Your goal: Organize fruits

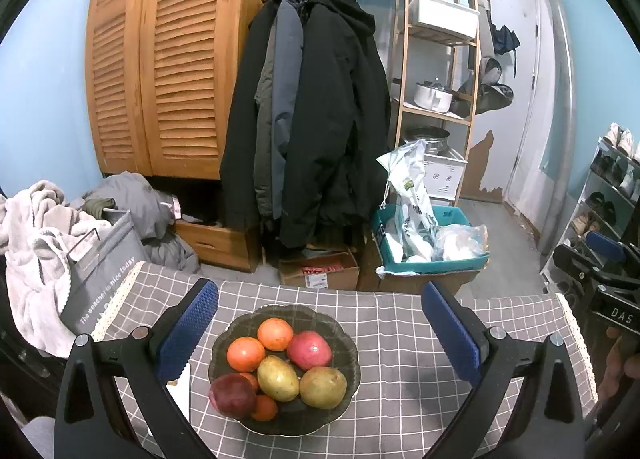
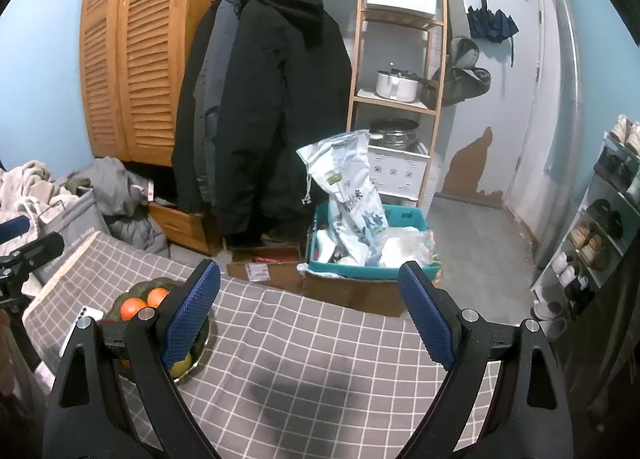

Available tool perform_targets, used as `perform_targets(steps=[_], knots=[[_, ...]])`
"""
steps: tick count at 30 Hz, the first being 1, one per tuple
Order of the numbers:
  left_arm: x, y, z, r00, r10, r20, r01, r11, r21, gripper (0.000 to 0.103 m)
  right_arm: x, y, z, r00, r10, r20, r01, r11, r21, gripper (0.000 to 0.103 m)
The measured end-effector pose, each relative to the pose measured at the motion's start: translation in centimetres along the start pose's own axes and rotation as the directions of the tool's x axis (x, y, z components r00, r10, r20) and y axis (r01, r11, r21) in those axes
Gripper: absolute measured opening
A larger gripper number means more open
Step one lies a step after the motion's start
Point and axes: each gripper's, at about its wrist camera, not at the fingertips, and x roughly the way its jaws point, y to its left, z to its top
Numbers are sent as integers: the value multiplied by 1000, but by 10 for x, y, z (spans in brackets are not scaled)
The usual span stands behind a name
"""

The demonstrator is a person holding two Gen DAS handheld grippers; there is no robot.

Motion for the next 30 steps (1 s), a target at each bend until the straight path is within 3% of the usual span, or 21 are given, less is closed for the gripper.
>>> perform_targets(steps=[30], knots=[[-1,0,2,1000,-1,5,1,1000,2,102,-1,-1,0,1000,-2,-4,2,1000,-4,89]])
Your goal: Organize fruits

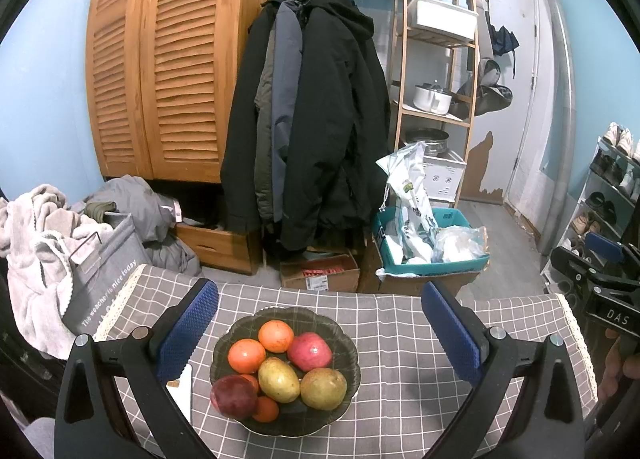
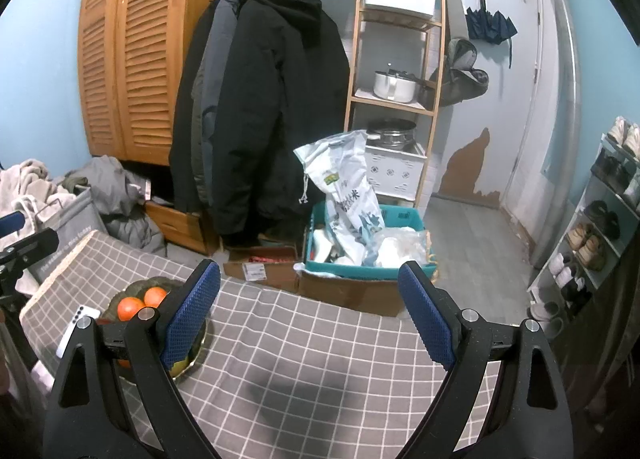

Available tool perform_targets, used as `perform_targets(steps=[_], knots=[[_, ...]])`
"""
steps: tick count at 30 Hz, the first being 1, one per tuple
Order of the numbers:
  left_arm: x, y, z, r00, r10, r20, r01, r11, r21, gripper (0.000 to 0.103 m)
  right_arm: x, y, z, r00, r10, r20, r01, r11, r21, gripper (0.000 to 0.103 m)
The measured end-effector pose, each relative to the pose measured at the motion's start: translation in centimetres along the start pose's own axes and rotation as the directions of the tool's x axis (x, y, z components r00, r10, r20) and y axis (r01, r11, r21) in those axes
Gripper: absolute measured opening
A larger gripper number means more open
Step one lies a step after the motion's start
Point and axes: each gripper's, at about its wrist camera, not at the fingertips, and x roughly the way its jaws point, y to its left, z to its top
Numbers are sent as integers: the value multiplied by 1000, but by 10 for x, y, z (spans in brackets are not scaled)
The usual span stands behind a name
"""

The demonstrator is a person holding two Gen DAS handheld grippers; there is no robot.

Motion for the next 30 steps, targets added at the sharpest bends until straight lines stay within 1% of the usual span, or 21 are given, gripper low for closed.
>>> perform_targets(steps=[15,19,25,30], knots=[[1,1,1,1000,0,1,0,1000,0,102,0,0,0,1000,0,2,0,1000,0,89],[1,6,6,1000,3,2,-3,1000,-6,102,-1,-1,0,1000,-1,1,1,1000,-1,89],[-3,7,7,1000,19,19,-19,1000,-4,102,-1,0,0,1000,-1,2,1,1000,-1,89],[-3,6,6,1000,21,13,-21,1000,-6,102,-1,0,0,1000,-1,1,1,1000,-3,89]])
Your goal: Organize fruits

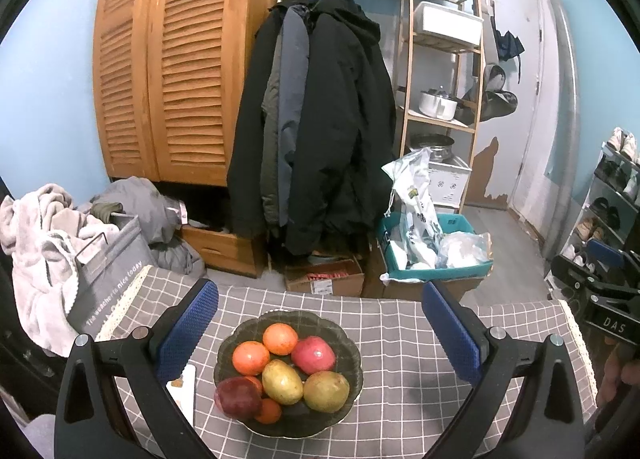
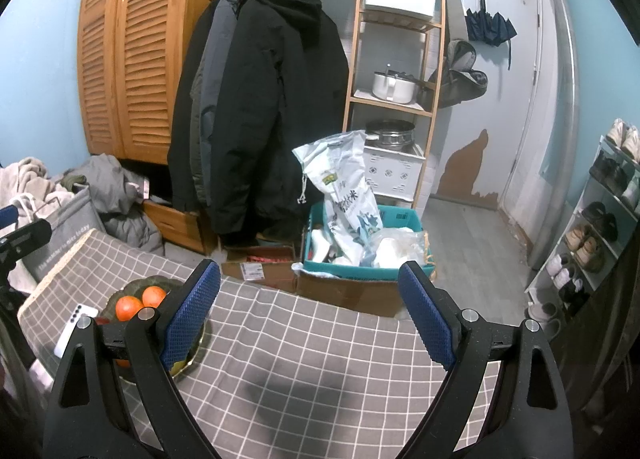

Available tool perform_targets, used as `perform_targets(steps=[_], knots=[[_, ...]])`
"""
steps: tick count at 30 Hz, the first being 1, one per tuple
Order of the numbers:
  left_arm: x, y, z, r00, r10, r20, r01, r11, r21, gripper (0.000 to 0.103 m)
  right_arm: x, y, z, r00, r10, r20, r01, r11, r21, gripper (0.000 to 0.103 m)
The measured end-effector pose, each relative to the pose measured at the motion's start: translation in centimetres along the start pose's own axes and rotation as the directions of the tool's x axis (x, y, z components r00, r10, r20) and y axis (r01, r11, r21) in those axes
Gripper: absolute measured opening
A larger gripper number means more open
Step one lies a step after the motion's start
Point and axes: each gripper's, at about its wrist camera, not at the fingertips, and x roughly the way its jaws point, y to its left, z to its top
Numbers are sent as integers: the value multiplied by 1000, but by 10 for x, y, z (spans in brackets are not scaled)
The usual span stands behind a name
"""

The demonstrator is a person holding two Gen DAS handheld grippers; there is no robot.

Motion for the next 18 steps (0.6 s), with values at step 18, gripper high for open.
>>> perform_targets(steps=[18], knots=[[6,-4,-2,1000,16,-15,-16,1000,-3,102,0,1,0,1000,-1,0,1,1000,-1,89]])
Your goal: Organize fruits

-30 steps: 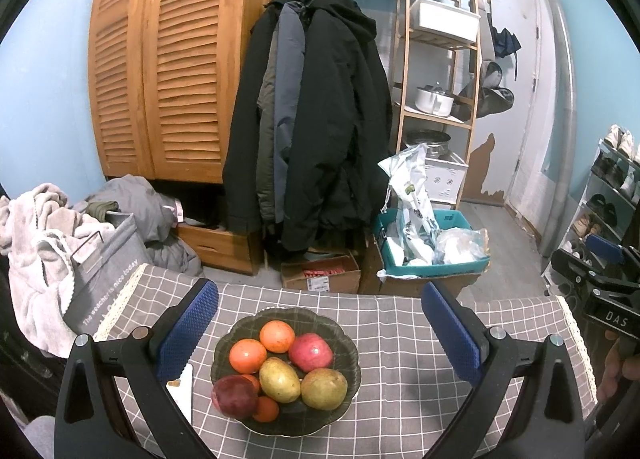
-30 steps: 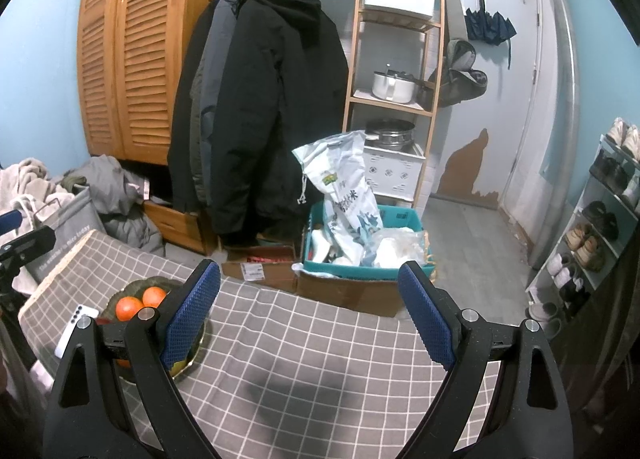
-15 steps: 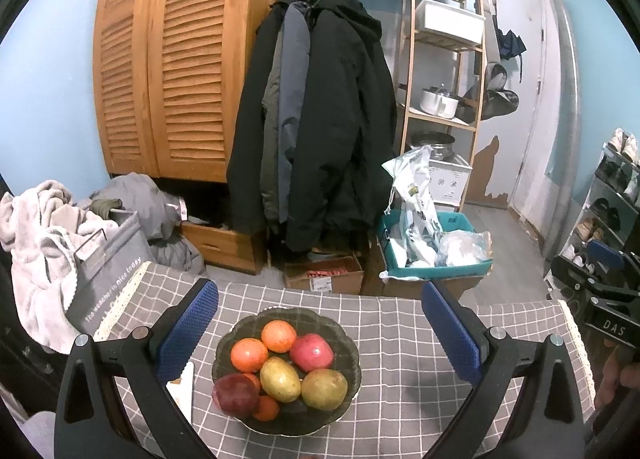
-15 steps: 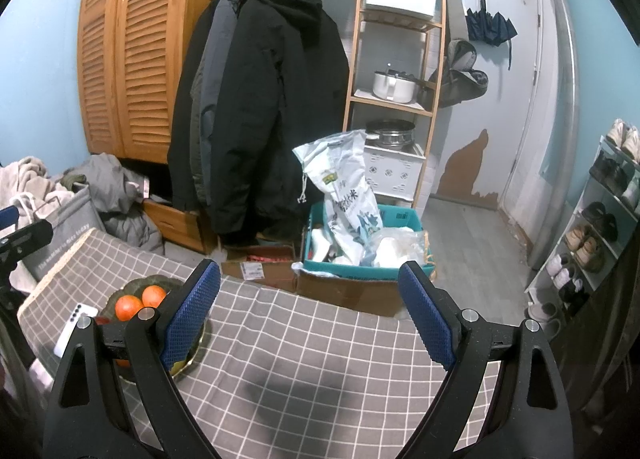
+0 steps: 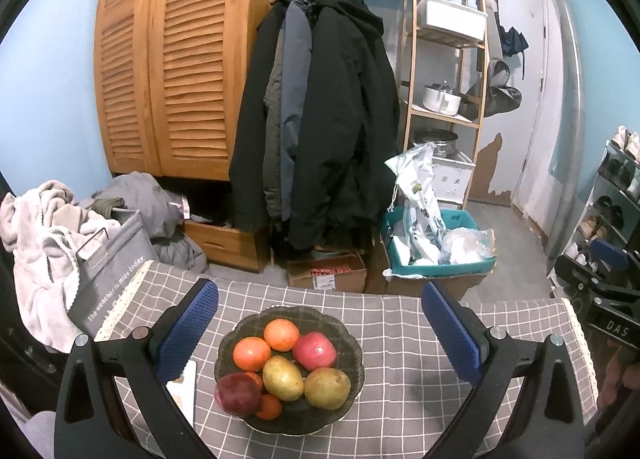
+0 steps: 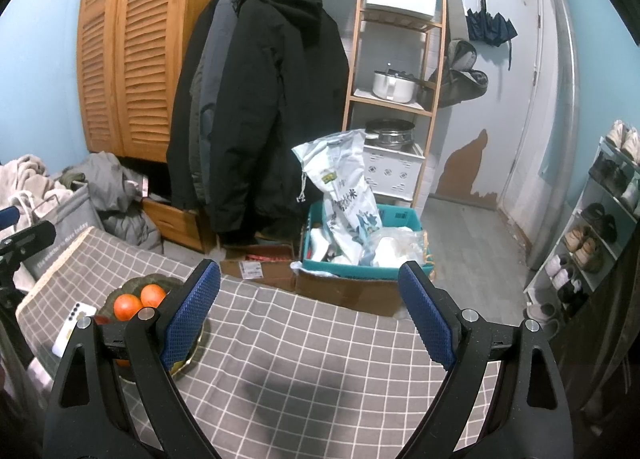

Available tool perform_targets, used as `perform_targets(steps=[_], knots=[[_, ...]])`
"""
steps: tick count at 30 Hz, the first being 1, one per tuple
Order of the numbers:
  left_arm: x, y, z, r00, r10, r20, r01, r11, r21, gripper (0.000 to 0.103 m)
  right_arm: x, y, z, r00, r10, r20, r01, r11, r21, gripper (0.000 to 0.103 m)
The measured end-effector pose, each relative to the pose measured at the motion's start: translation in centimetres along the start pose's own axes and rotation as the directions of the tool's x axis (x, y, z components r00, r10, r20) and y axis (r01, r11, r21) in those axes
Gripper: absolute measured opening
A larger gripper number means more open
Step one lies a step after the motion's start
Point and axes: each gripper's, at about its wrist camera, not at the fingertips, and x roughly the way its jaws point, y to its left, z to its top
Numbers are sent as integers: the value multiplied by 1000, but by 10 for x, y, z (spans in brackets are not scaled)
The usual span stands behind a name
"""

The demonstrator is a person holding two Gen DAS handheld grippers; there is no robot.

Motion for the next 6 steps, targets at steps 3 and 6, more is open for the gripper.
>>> perform_targets(steps=[3,6], knots=[[0,1,-1,1000,-2,-1,2,1000,-10,102,0,1,0,1000,0,0,0,1000,0,89],[1,2,-2,1000,3,-4,-3,1000,-12,102,0,0,0,1000,0,0,0,1000,-1,89]])
